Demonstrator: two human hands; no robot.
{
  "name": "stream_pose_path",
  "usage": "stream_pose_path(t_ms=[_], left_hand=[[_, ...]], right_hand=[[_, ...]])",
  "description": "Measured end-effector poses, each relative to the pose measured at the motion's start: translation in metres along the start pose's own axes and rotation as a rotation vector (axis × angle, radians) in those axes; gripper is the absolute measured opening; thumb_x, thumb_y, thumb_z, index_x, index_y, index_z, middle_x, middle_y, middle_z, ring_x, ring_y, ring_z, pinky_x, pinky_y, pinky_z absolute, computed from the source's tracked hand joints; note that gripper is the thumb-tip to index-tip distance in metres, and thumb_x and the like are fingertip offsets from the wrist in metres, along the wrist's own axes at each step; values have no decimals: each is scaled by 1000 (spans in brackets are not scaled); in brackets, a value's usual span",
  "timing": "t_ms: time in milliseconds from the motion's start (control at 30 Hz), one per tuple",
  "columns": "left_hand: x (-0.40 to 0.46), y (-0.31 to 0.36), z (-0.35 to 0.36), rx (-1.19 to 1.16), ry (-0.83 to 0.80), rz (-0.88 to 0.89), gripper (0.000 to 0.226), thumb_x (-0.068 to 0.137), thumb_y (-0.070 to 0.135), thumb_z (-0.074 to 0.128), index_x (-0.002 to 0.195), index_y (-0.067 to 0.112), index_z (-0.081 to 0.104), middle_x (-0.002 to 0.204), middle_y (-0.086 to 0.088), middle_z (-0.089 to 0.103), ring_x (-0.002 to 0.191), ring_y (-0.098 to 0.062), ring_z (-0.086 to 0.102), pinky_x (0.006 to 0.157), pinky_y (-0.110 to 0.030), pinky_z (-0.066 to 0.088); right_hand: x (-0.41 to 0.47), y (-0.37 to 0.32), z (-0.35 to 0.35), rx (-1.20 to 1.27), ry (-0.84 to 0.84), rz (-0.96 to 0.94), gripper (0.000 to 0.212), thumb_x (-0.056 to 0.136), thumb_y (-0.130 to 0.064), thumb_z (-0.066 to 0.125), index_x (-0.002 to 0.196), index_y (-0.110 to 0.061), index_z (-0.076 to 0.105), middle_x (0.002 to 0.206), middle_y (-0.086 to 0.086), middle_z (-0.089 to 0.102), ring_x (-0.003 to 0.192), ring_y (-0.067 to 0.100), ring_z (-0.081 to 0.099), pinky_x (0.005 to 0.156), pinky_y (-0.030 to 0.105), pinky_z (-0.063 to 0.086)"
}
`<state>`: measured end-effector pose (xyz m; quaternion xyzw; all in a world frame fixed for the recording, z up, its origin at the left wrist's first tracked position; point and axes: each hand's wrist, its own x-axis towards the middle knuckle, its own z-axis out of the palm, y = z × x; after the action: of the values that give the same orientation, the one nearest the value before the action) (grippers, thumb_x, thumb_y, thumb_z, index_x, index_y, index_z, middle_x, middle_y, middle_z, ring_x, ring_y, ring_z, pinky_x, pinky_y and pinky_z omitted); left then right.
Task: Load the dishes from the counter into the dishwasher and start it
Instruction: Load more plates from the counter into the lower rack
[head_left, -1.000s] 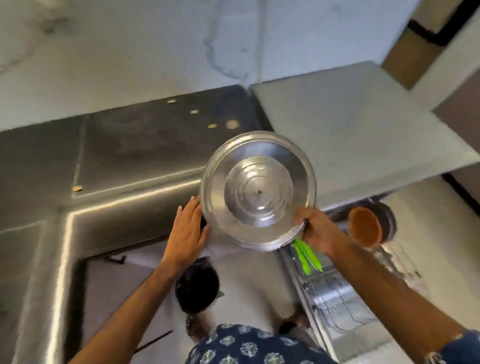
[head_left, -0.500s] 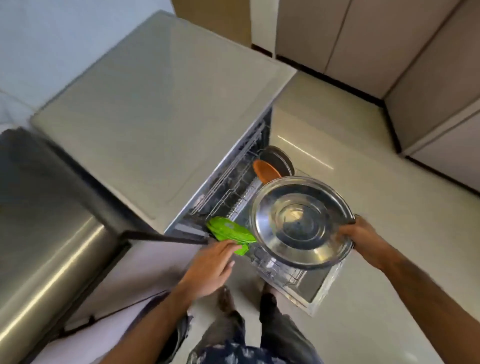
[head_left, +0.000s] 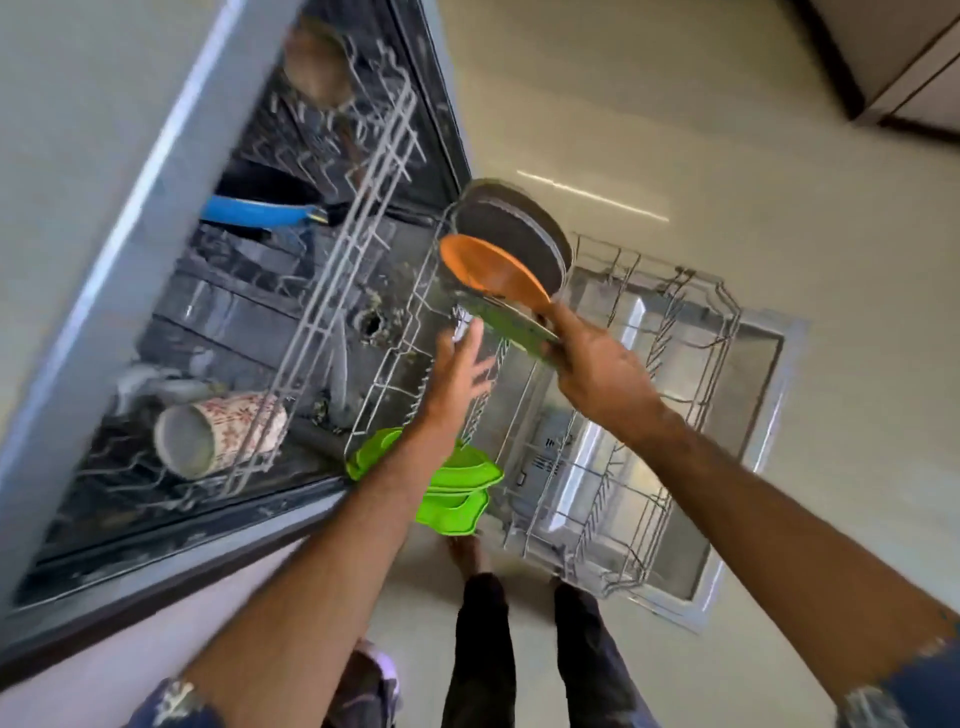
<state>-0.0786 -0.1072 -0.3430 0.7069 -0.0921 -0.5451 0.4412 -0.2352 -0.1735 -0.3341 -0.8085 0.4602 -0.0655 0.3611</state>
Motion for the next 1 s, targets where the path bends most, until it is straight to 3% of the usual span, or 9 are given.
stream_pose_path(t_ms=[67,233,333,433,567,667,867,1000], left_hand=[[24,6,3,-77,22,-2,43,105,37,40,143,17,38,147,-8,47,116,-29,59,87,-41,50],[69,10,-11,-113,65,72,24,105,31,44,125,19,46,135,-9,54,103,-24,67,97,-49,51],[89,13,-19,-95,61,91,30,105,37,44,128,19,50,145,-8,52,108,-21,68,97,-50,52],[97,20,-20,-29,48,162,31,106,38,41,133,24,45,147,-5,51,111,-18,67,99,-50,50],[100,29,-22,12,29,224,32,107,38,37,137,27,41,153,-4,44,121,-19,62,101,-48,49],[101,30,-25,53,31,241,37,108,34,37,143,23,40,151,-2,47,124,-17,59,102,-45,48],[113,24,-31,63,71,143,30,106,23,36,136,25,43,142,2,51,126,-18,56,106,-53,43],[120,15,-34,119,38,92,44,108,38,34,147,20,36,152,-2,44,125,-19,56,105,-54,43]], right_hand=[[22,1,18,-59,4,-55,37,101,-26,46,138,-25,39,118,14,64,95,40,65,71,46,53],[70,6,42,-126,-40,-112,34,101,-22,47,134,-15,41,107,17,64,86,39,64,61,41,47],[93,2,48,-122,-57,-132,26,100,-20,47,125,-14,43,104,16,64,84,37,64,62,43,50],[111,-5,43,-157,-30,-97,32,96,-16,47,128,-17,41,102,13,63,84,36,64,62,41,46],[121,-12,27,-220,35,-85,35,93,-10,45,127,-16,42,83,1,47,69,31,57,58,43,48],[127,-12,26,-250,26,-129,38,94,-6,47,130,-16,41,85,3,53,63,27,56,56,43,53],[140,-15,47,-246,-106,-72,48,92,-5,51,136,-18,37,95,5,56,73,27,54,64,42,47],[145,-9,68,-267,-155,-55,42,92,-3,47,132,-12,40,91,9,58,76,31,60,62,42,49]])
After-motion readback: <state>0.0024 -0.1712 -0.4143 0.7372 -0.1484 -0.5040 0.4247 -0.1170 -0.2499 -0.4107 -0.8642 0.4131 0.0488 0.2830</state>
